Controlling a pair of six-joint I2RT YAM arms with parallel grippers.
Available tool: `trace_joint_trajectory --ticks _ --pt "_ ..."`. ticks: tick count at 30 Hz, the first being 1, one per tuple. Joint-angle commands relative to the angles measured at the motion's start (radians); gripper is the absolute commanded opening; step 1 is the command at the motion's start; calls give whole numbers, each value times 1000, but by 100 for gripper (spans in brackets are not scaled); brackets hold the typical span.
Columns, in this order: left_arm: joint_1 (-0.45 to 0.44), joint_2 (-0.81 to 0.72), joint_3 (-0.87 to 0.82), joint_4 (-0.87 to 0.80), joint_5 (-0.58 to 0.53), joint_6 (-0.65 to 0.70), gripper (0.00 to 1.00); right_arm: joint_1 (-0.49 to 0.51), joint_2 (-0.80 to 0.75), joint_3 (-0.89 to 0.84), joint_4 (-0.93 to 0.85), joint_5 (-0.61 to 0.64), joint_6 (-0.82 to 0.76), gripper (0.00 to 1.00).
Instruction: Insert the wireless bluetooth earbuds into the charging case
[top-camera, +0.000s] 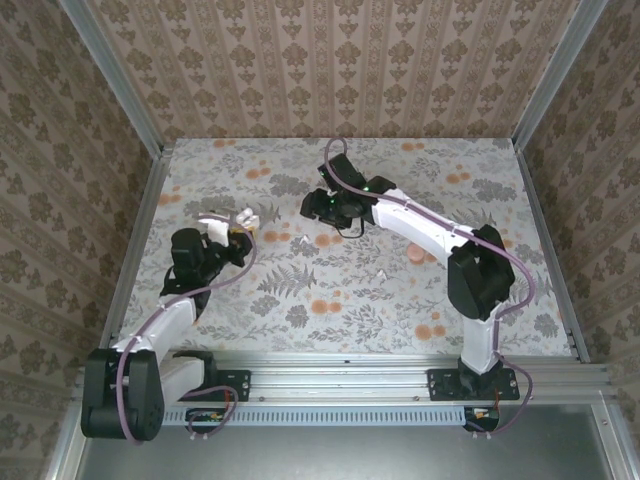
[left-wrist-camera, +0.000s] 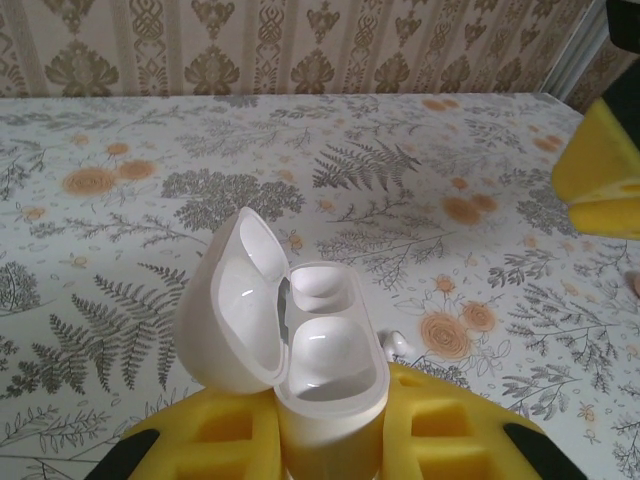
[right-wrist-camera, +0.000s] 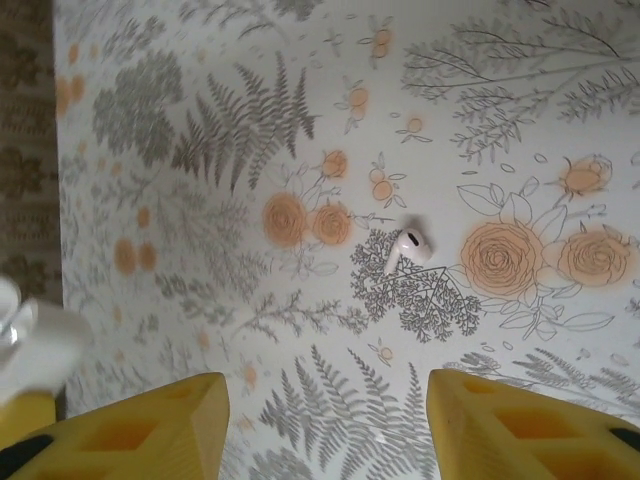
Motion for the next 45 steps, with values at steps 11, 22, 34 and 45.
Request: trace_joint_trajectory --ticks 11,22,34,45 --pt "25 -2 45 -53 33 -51 8 61 353 390 -346 82 547 48" --pt "33 -24 36 -67 17 -38 10 64 553 654 -539 74 609 43" --pt "46 -27 36 -71 12 -37 10 54 595 659 -522 58 630 36" --pt "52 -25 38 -75 10 -36 10 41 633 687 -504 56 613 37"
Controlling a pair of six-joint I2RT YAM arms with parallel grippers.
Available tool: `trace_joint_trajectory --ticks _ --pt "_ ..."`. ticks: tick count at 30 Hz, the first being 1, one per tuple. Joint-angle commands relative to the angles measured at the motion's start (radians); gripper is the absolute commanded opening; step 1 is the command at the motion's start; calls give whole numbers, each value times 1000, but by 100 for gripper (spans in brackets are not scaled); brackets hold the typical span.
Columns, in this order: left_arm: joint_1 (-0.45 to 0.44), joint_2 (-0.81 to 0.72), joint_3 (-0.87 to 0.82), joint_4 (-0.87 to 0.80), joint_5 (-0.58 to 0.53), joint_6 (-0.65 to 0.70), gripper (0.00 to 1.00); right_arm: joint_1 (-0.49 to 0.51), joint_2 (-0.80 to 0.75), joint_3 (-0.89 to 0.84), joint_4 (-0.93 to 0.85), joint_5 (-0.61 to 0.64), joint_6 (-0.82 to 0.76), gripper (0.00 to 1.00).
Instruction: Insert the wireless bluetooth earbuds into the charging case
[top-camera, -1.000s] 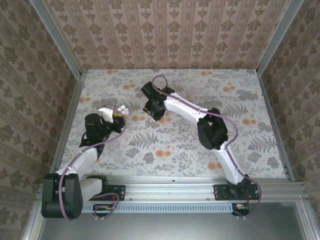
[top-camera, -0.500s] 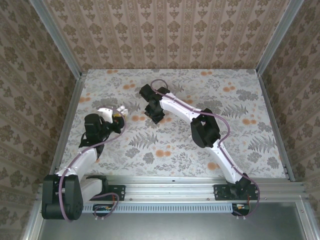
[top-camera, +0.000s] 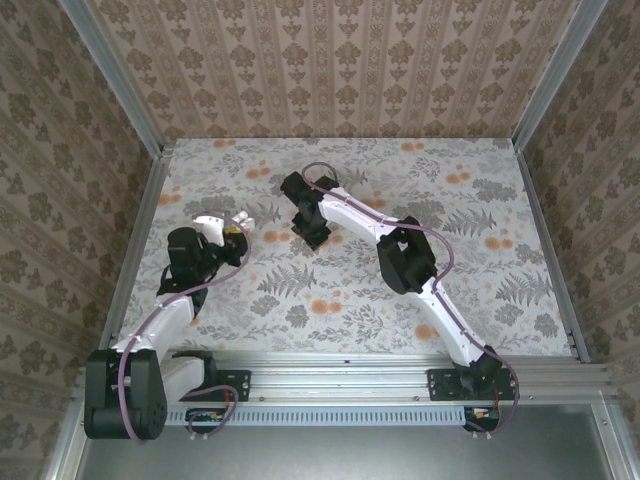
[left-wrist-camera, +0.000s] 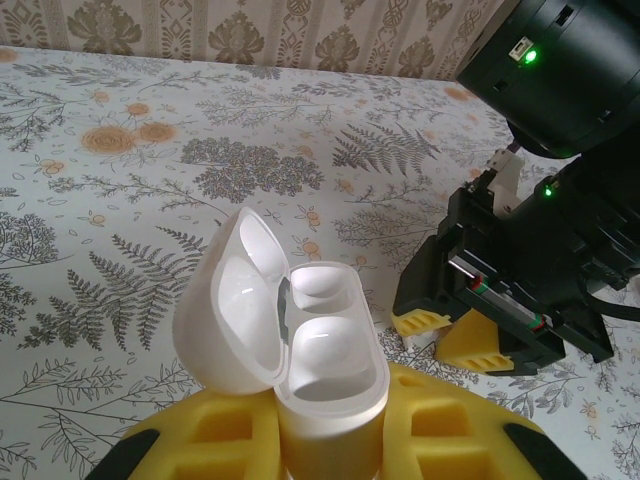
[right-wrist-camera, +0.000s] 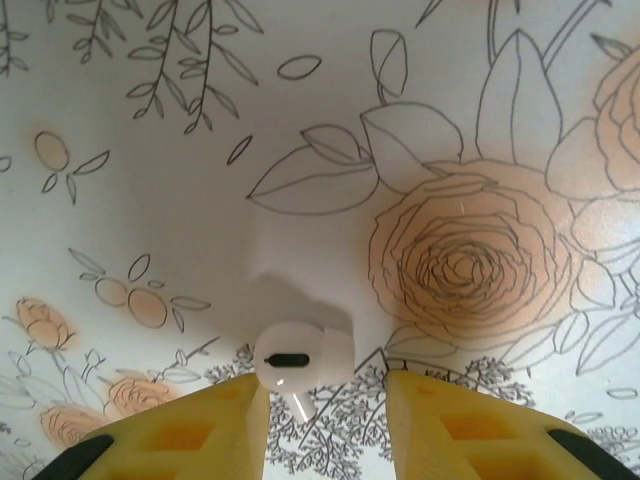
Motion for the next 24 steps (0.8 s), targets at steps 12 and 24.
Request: trace_joint_trajectory --ticks 12,24 --pt "19 -15 28 -13 2 -2 10 -20 44 41 -13 3 -18 28" --pt "25 1 34 -17 13 -4 11 -25 28 39 -9 21 -63 19"
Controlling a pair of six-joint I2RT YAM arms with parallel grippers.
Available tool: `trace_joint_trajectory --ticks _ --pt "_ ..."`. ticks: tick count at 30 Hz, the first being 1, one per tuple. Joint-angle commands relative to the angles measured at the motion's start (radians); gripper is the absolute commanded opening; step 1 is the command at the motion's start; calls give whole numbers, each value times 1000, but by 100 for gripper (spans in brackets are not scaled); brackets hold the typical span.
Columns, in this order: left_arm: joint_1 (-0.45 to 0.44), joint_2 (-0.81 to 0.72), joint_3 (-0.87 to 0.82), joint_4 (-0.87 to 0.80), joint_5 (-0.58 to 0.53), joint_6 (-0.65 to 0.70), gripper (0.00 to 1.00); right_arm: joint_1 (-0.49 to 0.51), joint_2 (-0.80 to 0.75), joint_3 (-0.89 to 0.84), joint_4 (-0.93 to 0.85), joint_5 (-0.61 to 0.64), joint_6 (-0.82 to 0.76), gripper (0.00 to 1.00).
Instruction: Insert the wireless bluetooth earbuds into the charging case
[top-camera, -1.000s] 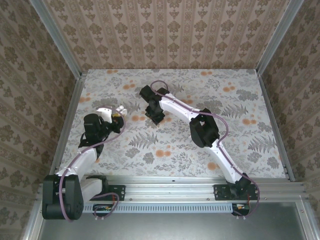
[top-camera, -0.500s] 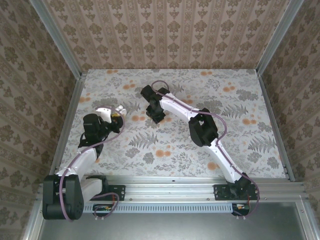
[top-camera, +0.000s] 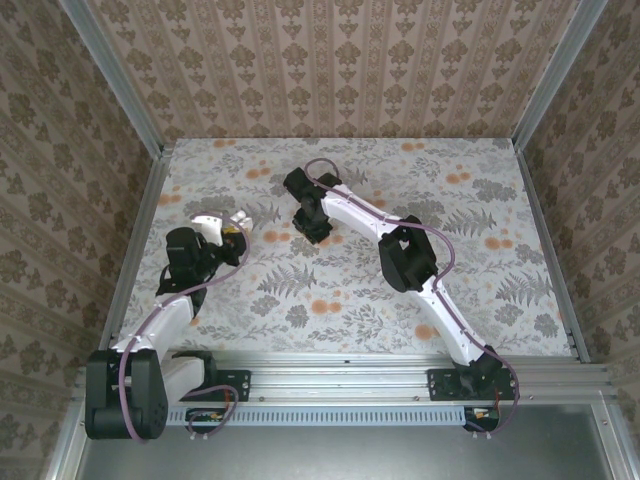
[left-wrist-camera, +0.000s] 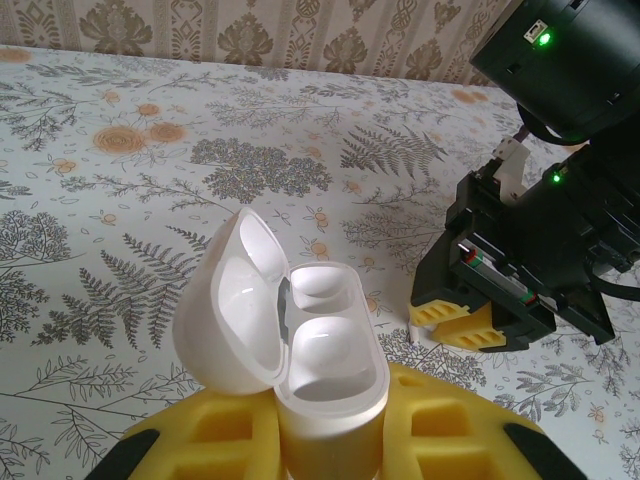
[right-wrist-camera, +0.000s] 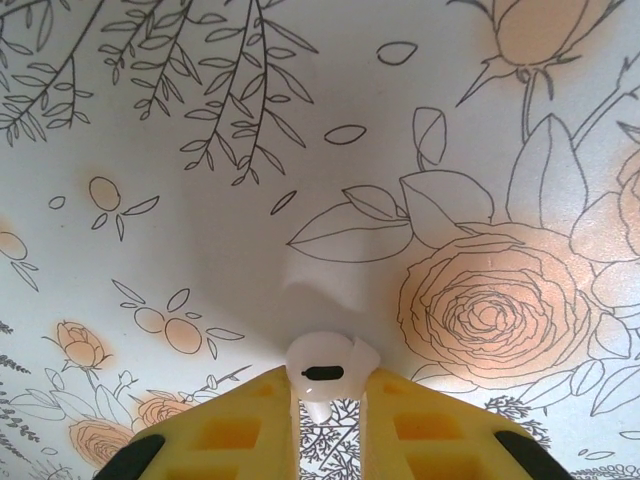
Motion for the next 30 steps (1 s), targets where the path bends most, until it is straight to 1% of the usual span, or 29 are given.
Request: trace_joint_trajectory --ticks 1,4,7,13,18,21,23,25,26,27,30 --pt "11 4 35 -15 14 -4 11 -4 12 17 -12 29 -29 19" --pt "12 15 38 -15 23 -7 11 -1 -20 1 -1 52 -52 19" --pt "11 22 41 -15 36 -10 11 3 -80 -74 51 71 -69 18" --pt "7 31 42 -15 59 -10 11 20 -271 -344 227 129 -82 19" --pt "-19 64 49 -1 110 -8 12 38 -438 -569 384 184 -132 19" --pt "-58 90 58 -3 134 8 11 48 -548 -727 508 228 -180 19" --pt "-103 103 58 -2 135 34 11 52 -622 -831 595 251 -222 19" --pt "-140 117 58 6 135 47 11 54 -690 -930 684 267 -255 19" --pt "-159 124 58 16 163 54 11 54 -723 -986 747 267 -276 19" --pt "-178 128 58 23 168 64 11 54 -749 -1031 793 273 -291 20" --pt "-245 148 64 29 157 100 11 54 -823 -1150 919 283 -333 20"
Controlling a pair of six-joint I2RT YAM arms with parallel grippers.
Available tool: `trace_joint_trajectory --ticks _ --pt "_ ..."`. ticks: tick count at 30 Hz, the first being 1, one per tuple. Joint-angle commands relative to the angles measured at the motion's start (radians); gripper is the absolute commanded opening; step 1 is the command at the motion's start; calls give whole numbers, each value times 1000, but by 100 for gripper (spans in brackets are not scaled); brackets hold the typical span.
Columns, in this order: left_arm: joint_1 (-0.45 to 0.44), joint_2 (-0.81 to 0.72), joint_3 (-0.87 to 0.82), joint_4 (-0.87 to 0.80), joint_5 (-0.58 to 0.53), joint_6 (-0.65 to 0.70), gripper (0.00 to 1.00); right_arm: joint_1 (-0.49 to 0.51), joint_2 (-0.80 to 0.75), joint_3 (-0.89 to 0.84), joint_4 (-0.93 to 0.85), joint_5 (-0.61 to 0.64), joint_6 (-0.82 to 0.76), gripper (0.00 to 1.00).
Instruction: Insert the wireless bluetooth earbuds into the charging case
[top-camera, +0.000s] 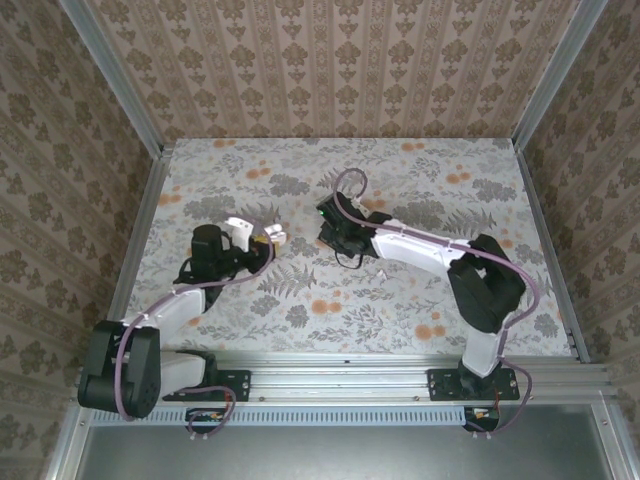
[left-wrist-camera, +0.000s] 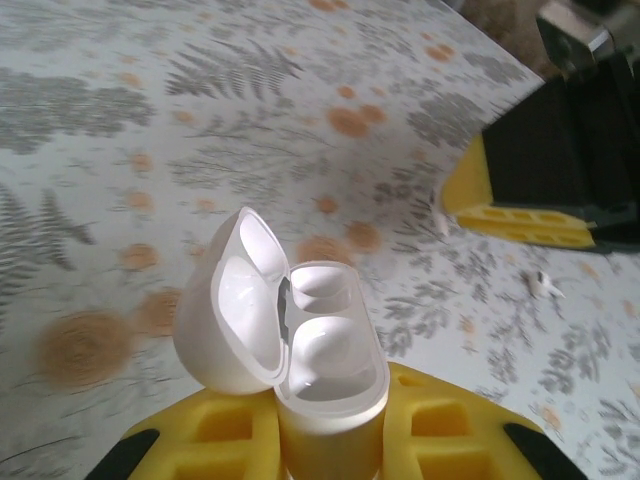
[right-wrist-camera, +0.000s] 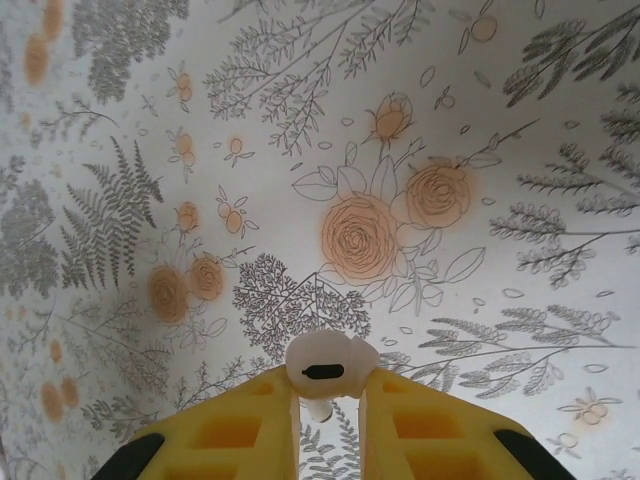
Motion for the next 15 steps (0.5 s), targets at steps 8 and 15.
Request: trace_joint_trajectory --ticks 8,15 --pt "-183 106 55 96 -35 129 11 -3 -218 -247 389 49 -270 20" --pt "-240 152 46 218 -49 133 10 -11 -329 -356 513 42 -422 20"
